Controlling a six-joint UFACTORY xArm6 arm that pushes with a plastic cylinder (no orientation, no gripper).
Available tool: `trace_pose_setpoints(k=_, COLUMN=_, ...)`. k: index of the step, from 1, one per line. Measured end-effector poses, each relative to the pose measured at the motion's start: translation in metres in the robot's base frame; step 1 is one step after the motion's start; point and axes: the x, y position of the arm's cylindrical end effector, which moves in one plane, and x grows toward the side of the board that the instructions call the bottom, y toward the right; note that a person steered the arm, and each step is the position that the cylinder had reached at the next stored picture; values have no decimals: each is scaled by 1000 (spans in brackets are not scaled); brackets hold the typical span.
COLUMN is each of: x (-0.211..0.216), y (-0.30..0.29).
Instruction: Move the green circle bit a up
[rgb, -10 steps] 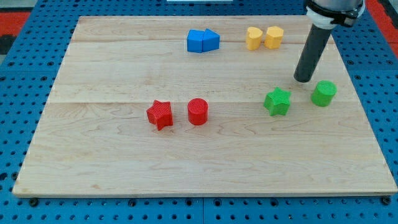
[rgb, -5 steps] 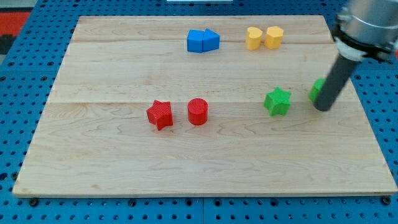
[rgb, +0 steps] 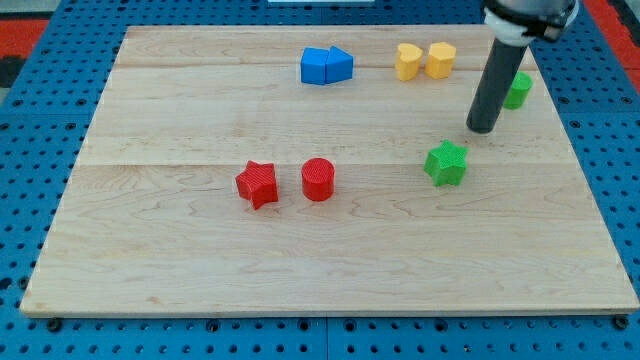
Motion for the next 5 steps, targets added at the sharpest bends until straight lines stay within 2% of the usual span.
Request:
trace_pose_setpoints(k=1, x=-9, y=63)
trace_pose_setpoints(k=2, x=-39, y=84)
trace_pose_setpoints(k=3, x=-67, y=68)
trace_pose_setpoints(k=5, x=-95, y=71)
